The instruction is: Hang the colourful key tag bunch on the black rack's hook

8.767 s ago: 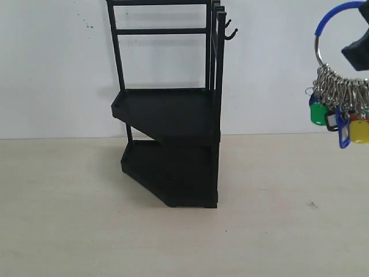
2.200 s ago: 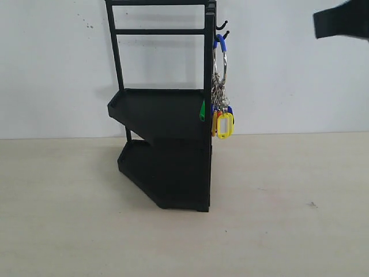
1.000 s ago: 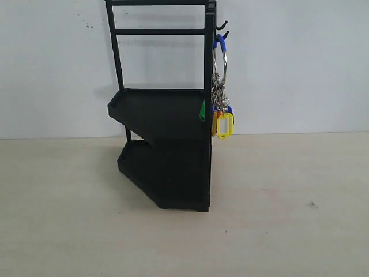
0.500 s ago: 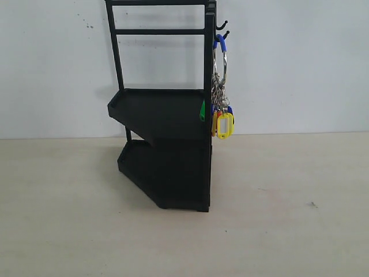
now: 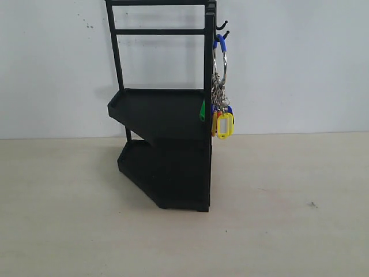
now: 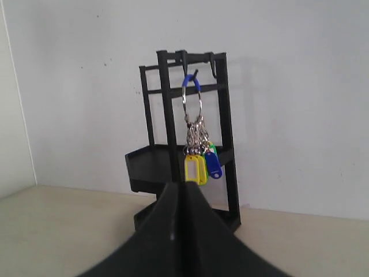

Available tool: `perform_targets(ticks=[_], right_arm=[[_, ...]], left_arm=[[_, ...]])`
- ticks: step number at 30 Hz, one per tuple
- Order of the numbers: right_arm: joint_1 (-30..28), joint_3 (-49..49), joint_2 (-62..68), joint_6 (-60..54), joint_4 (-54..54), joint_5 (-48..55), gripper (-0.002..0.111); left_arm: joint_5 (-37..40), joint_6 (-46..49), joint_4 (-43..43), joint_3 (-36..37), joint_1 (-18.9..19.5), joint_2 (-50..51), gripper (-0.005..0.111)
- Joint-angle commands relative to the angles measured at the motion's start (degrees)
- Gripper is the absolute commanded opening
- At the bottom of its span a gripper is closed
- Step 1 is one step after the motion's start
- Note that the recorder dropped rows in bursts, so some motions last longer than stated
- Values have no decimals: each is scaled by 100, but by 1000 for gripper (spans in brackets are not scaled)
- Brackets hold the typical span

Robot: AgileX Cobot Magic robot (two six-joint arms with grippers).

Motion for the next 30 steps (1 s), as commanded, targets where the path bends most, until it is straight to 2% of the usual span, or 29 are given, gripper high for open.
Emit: perform_targets(ticks=[1,7,8,11,14,30], right_arm=[[-27,115,-29,-12,38,41,0],[3,123,-29,275,520,-63,0],[3,123,-29,-125,1027,31,0],[3,123,-29,-1982,3515,570,0],[3,123,-29,-3543,4637,1152,0],[-69,123,-53,-4331,4406,3086,0]], left_arm=[[-19,20,28,16,10,-12,4],[-19,20,28,16,10,-12,4],[-19,20,28,16,10,-12,4],[-19,20,28,16,10,-12,4],[-19,20,28,16,10,-12,4],[-19,20,28,16,10,-12,4]])
